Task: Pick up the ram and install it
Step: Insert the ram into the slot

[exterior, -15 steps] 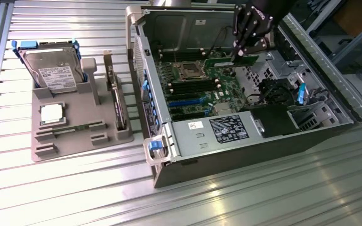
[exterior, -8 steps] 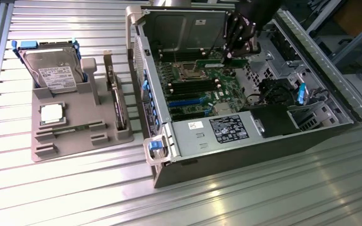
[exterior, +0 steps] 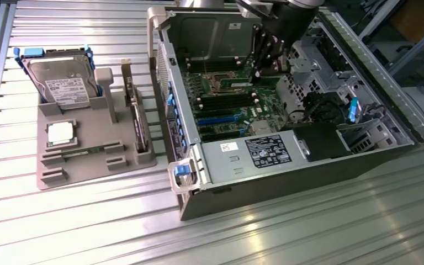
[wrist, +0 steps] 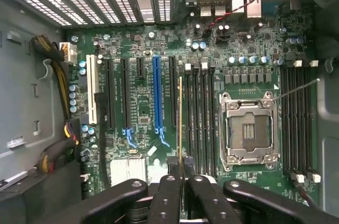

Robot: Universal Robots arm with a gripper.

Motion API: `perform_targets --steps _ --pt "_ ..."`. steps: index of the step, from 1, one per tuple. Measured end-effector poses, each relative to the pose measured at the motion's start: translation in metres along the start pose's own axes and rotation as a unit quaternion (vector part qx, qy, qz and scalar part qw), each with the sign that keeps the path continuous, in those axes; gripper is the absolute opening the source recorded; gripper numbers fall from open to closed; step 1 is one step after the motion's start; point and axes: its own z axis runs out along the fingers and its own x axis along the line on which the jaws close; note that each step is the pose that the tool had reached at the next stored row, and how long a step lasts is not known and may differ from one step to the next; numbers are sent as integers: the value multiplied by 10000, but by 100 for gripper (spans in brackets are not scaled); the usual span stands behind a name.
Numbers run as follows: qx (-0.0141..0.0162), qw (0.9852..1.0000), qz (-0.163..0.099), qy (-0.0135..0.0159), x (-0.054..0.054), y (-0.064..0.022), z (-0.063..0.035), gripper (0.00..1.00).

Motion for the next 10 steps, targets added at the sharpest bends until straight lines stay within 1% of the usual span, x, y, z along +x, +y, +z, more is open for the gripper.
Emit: perform_targets --steps 3,4,7,10 --pt "0 10000 -55 3 -28 -3 56 12" --pt "1 9999 -141 8 -47 -3 90 12" --pt "1 9999 -165 10 -111 -5 165 12" --pt "1 9999 -165 9 -123 7 287 12"
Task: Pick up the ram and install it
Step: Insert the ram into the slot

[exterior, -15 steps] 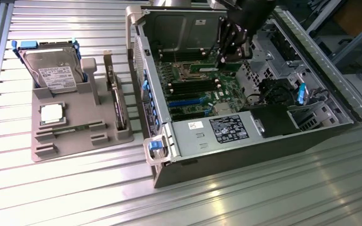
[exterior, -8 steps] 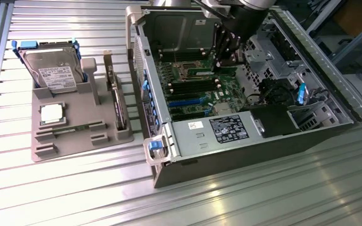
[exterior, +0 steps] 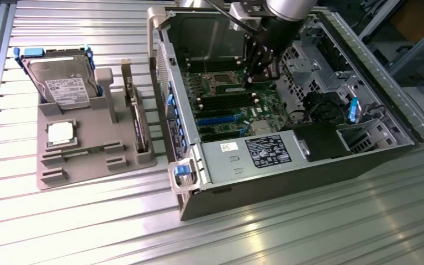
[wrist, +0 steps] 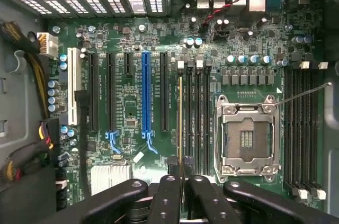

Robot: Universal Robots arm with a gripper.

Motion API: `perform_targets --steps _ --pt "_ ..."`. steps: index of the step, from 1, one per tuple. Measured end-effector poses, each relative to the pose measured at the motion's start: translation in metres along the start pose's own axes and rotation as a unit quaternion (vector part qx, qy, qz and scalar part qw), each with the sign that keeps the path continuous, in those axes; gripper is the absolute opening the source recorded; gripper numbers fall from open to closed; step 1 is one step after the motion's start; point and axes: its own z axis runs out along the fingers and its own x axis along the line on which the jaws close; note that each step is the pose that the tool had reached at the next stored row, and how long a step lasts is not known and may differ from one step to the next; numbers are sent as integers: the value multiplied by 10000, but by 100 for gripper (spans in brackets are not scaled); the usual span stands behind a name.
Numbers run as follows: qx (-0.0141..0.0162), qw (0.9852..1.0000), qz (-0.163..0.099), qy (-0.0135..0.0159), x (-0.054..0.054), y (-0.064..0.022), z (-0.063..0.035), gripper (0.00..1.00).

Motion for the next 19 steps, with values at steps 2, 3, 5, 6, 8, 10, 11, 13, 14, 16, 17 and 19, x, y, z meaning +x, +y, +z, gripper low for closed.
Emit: perform_targets --steps 2,3,5,6,8,10,11,13,14,16,17,19 --pt "0 10000 0 0 -11 3 76 12" --pt "0 10000 0 0 -26 18 113 12" --pt "0 10000 0 0 -32 41 137 12" --pt "0 10000 1 0 -39 59 163 12" --pt "0 10000 41 -3 -43 67 260 12" --pt "-1 10000 50 -3 -43 78 299 12" --pt "0 10000 55 -3 -43 87 315 12" --pt "-1 10000 62 -3 -43 95 347 12" --pt "-1 10000 64 -3 -43 95 367 12" --pt "-1 10000 64 -3 -43 95 398 12" --pt "0 10000 65 -3 -44 96 412 12" --pt "0 10000 64 -3 -54 110 422 12"
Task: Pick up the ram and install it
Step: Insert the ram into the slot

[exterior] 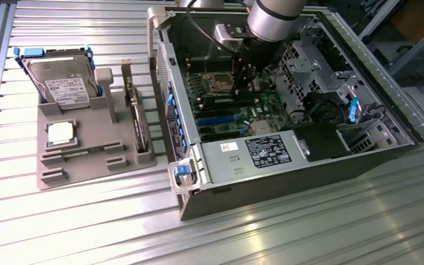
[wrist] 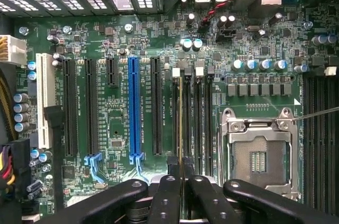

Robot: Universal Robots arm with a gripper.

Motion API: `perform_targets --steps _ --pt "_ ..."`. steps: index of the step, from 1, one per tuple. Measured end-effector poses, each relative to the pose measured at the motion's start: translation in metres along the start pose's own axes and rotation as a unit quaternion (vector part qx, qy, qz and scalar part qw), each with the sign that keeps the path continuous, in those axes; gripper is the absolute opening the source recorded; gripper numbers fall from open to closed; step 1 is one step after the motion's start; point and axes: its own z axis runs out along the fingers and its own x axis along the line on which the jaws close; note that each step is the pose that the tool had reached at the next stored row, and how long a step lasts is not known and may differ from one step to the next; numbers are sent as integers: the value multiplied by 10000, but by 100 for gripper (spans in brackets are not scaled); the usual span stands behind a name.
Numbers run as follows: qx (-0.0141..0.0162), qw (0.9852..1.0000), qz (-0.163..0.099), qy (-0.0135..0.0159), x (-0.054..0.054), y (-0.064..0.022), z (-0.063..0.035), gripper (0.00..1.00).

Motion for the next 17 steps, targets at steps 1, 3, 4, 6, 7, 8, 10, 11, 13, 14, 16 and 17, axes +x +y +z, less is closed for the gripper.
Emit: perform_targets --steps 1,3,4,6,7,8,10,11,13,14,16,17 --pt "0 10000 0 0 -3 5 3 12" --pt "0 10000 0 -4 -4 6 12 12" --pt "0 10000 0 -9 -4 6 20 12" --pt "-1 10000 0 -16 -4 6 27 12" --pt "-1 10000 -2 -27 -4 5 33 12" --pt "-1 10000 -3 -49 -4 5 36 12" --pt "-1 10000 -5 -87 -3 3 36 12" --pt "-2 10000 -8 -99 -1 3 36 12" --pt "-2 9999 -18 -130 2 -7 36 12" --pt "-2 9999 -17 -133 9 -7 36 12" --pt "-2 9999 -19 -132 31 -8 36 12" --pt "-2 9999 -18 -132 48 -8 36 12"
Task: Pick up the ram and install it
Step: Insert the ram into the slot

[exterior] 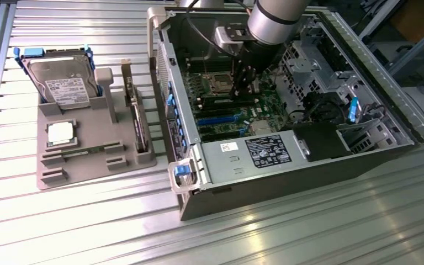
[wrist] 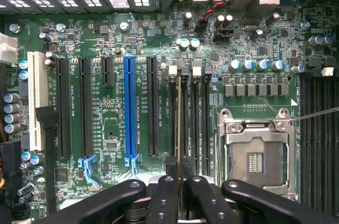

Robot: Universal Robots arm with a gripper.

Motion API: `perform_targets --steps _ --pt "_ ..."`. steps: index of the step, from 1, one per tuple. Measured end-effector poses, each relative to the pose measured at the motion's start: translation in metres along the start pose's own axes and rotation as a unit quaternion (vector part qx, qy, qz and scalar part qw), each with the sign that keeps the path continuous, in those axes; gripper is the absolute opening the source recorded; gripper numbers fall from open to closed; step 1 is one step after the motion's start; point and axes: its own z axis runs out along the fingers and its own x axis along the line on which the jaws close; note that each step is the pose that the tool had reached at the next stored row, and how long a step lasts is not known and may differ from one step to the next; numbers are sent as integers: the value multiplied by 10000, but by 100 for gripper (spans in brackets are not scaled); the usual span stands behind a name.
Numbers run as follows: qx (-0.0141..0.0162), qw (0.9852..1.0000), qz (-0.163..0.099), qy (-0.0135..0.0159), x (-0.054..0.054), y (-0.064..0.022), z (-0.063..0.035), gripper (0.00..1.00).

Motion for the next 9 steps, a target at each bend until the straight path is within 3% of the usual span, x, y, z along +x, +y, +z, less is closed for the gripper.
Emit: perform_targets --steps 9 --pt "0 10000 -1 -1 6 2 -38 12"
